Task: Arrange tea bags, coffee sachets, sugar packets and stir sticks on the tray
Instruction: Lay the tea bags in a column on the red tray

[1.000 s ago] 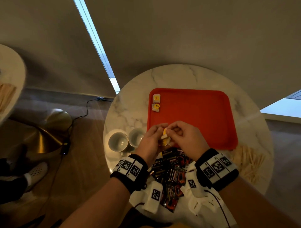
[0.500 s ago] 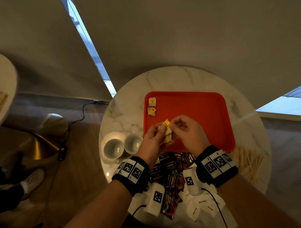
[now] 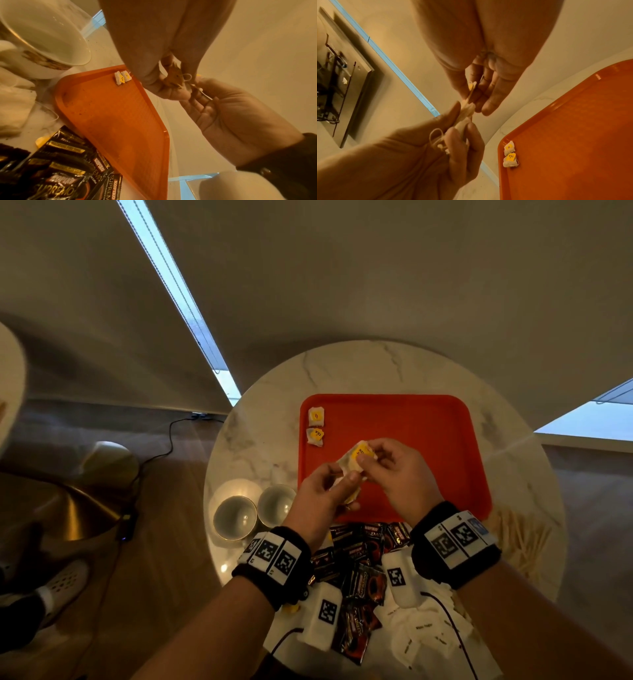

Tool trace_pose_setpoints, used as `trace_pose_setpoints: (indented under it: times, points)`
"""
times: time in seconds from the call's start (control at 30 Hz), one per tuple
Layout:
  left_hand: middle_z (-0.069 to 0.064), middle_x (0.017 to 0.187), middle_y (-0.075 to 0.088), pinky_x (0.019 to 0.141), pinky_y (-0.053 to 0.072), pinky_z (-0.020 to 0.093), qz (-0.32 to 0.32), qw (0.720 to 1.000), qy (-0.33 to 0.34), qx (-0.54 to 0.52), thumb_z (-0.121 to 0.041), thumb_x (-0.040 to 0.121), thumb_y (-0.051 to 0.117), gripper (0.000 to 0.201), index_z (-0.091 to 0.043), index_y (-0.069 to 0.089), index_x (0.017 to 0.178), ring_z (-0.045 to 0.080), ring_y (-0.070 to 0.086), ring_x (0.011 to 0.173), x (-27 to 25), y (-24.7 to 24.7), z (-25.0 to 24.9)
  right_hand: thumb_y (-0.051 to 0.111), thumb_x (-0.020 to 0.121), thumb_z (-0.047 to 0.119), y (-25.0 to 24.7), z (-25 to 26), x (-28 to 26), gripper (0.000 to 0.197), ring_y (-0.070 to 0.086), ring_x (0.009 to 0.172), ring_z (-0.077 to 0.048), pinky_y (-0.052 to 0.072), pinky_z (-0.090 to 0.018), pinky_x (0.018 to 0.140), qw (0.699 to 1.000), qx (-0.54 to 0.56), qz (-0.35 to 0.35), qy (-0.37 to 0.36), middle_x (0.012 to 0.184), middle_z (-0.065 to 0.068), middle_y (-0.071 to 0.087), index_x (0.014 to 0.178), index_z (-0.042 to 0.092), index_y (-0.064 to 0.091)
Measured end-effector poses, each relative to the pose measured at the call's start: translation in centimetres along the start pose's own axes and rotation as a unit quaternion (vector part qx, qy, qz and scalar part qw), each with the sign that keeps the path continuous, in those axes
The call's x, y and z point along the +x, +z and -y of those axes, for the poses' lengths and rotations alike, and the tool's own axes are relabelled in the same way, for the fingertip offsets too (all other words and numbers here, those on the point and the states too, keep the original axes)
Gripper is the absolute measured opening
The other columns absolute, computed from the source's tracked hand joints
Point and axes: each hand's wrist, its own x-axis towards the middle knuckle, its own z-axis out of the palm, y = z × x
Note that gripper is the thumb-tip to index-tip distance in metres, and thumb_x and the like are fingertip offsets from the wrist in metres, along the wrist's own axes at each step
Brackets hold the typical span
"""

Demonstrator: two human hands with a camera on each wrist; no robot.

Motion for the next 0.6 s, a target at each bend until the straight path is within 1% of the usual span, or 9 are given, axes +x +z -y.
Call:
trace_pose_setpoints:
  times: [0.07, 0.13, 0.2, 0.27, 0.37, 0.43, 0.47, 0.53, 0.6]
  points:
    - [0.003, 0.096, 0.068, 0.071, 0.056, 0.026, -0.016, 1.000, 0.004, 0.004, -0.022, 0.094, 0.069, 0.031, -0.005, 0.061, 0.118, 0.013, 0.065, 0.080, 0.0, -0.2, 0.0, 0.063, 0.098, 0.019, -0.2, -0.2, 0.4, 0.008, 0.073, 0.088, -0.018, 0.060, -0.048, 0.083, 0.999, 0.012, -0.032, -0.016, 0.095, 0.001, 0.075, 0.104, 0.021, 0.068]
    - [0.005, 0.093, 0.069, 0.068, 0.056, 0.025, -0.051, 0.999, 0.009, -0.005, -0.022, 0.096, 0.067, 0.031, -0.004, 0.059, 0.119, 0.013, 0.065, 0.076, 0.0, -0.6, 0.1, 0.060, 0.100, 0.021, -0.6, -0.5, 1.1, 0.009, 0.073, 0.092, -0.019, 0.060, -0.049, 0.085, 0.999, 0.029, -0.045, -0.006, 0.100, 0.000, 0.075, 0.106, 0.022, 0.066]
    - [0.008, 0.092, 0.069, 0.066, 0.055, 0.025, -0.106, 0.994, 0.014, -0.018, -0.025, 0.100, 0.061, 0.027, -0.006, 0.060, 0.119, 0.014, 0.066, 0.074, 0.2, -1.2, 0.1, 0.057, 0.101, 0.023, -0.7, -1.3, 2.3, 0.011, 0.073, 0.094, -0.016, 0.060, -0.049, 0.086, 0.999, 0.012, -0.032, 0.017, 0.106, 0.002, 0.073, 0.110, 0.023, 0.064]
    - [0.010, 0.090, 0.069, 0.066, 0.054, 0.028, -0.160, 0.986, 0.009, -0.038, -0.029, 0.105, 0.053, 0.026, -0.008, 0.060, 0.119, 0.015, 0.066, 0.072, 0.9, -1.6, -0.3, 0.057, 0.102, 0.021, -0.2, -2.2, 3.7, 0.013, 0.073, 0.089, -0.014, 0.061, -0.045, 0.084, 0.998, -0.018, 0.000, 0.056, 0.109, 0.003, 0.070, 0.112, 0.022, 0.064]
    - [0.012, 0.089, 0.071, 0.082, 0.056, 0.041, -0.209, 0.977, 0.007, -0.050, -0.033, 0.107, 0.048, 0.031, -0.007, 0.063, 0.115, 0.022, 0.068, 0.078, 2.1, -2.2, -1.1, 0.057, 0.100, 0.012, 2.5, -3.5, 6.3, 0.014, 0.071, 0.088, -0.019, 0.061, -0.034, 0.079, 0.989, -0.047, 0.091, 0.103, 0.110, -0.005, 0.068, 0.109, 0.022, 0.063]
    - [0.013, 0.094, 0.072, 0.089, 0.054, 0.045, -0.216, 0.975, 0.009, -0.047, -0.037, 0.106, 0.049, 0.033, -0.009, 0.065, 0.108, 0.026, 0.068, 0.085, 2.5, -2.5, -1.4, 0.063, 0.097, 0.012, 4.9, -4.9, 8.2, 0.016, 0.069, 0.092, -0.024, 0.059, -0.036, 0.079, 0.982, -0.067, 0.129, 0.124, 0.109, -0.009, 0.068, 0.110, 0.021, 0.062]
    - [0.015, 0.093, 0.071, 0.086, 0.054, 0.043, -0.218, 0.974, 0.005, -0.061, -0.037, 0.106, 0.048, 0.034, -0.007, 0.065, 0.109, 0.026, 0.067, 0.082, 2.5, -2.5, -1.5, 0.065, 0.096, 0.015, 6.0, -5.7, 9.2, 0.017, 0.068, 0.091, -0.024, 0.058, -0.037, 0.079, 0.979, -0.090, 0.131, 0.130, 0.106, -0.008, 0.068, 0.112, 0.020, 0.062]
    - [0.017, 0.090, 0.069, 0.076, 0.053, 0.037, -0.214, 0.973, -0.002, -0.090, -0.033, 0.107, 0.046, 0.037, -0.002, 0.064, 0.114, 0.022, 0.065, 0.072, 2.7, -2.9, -1.4, 0.068, 0.094, 0.019, 8.0, -7.2, 11.2, 0.018, 0.065, 0.085, -0.019, 0.051, -0.029, 0.067, 0.973, -0.148, 0.118, 0.132, 0.096, -0.002, 0.065, 0.111, 0.020, 0.062]
    - [0.012, 0.082, 0.071, 0.071, 0.054, 0.033, -0.211, 0.973, -0.006, -0.097, -0.031, 0.107, 0.048, 0.036, -0.001, 0.063, 0.115, 0.018, 0.065, 0.068, 2.8, -3.3, -1.2, 0.070, 0.092, 0.019, 9.3, -8.3, 12.7, 0.015, 0.061, 0.076, -0.013, 0.043, -0.022, 0.057, 0.964, -0.205, 0.102, 0.132, 0.090, 0.002, 0.063, 0.104, 0.021, 0.062]
